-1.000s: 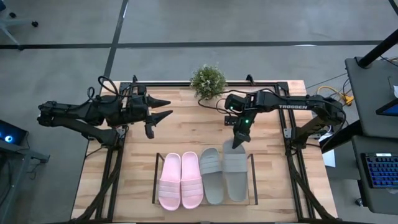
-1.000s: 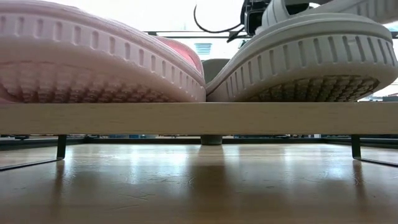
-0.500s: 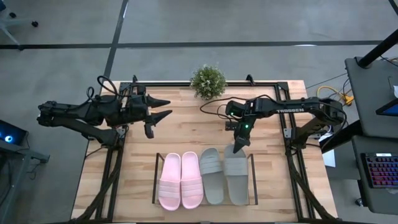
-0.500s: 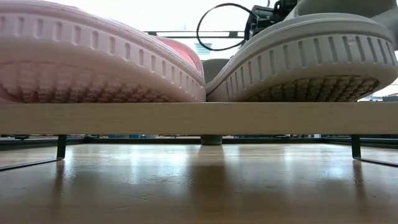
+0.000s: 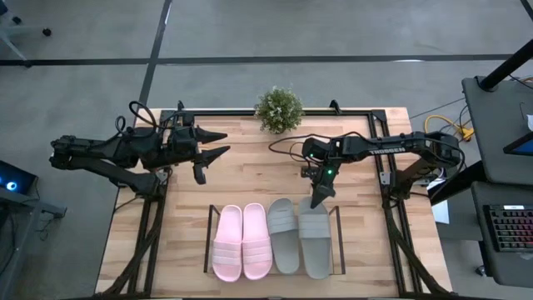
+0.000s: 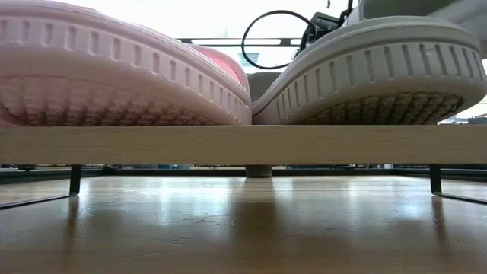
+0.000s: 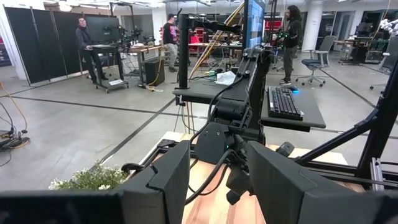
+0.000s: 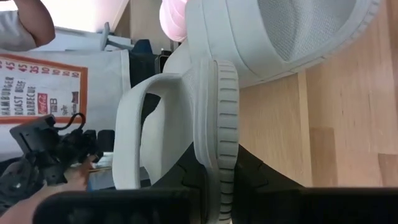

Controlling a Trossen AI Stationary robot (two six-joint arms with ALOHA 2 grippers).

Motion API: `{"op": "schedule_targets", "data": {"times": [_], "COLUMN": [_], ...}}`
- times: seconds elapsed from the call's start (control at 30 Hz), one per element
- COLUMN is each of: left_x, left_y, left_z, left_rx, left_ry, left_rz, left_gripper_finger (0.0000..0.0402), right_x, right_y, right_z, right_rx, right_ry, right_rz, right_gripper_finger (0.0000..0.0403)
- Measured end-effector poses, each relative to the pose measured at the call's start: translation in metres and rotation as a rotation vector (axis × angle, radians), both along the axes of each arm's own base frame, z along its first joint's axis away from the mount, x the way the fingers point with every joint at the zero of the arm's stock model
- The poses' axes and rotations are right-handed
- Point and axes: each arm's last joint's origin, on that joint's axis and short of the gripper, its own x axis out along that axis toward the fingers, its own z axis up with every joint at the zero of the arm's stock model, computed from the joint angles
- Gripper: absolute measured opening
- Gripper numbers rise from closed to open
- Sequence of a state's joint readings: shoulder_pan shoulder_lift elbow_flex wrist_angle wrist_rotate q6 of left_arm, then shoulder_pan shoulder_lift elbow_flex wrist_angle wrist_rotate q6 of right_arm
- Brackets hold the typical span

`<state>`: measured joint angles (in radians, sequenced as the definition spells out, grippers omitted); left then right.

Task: Pick and place slides into the shelf
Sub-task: Put the gray slide on the shelf

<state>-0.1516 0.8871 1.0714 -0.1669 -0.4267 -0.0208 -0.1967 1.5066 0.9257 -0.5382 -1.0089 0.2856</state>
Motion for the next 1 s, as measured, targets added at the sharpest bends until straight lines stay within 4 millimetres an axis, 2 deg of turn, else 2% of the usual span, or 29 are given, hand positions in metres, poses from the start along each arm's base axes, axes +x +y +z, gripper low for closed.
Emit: {"op": "schedule_targets", "data": {"times": [0.47, 0.8, 1.0], "left_x": [0.0, 0.0, 0.0], "left_y": [0.0, 0.0, 0.0], "left_z": [0.0, 0.0, 0.0], "left_rx": [-0.002, -0.003, -0.003], "left_ry": [-0.001, -0.002, -0.002], "left_rz": [0.002, 0.002, 0.002], "left_gripper_finger": [0.0146, 0.0146, 0.0146], "right_x": [0.0, -0.01, -0.011], "right_y": [0.005, 0.006, 0.004], "right_z": [-0.018, -0.036, -0.039], "right_rx": [-0.004, -0.008, -0.025], "right_ry": [-0.117, -0.097, -0.103], "right_rz": [0.023, 0.019, 0.004], "right_gripper_finger": [0.0024, 0.0024, 0.0024]}}
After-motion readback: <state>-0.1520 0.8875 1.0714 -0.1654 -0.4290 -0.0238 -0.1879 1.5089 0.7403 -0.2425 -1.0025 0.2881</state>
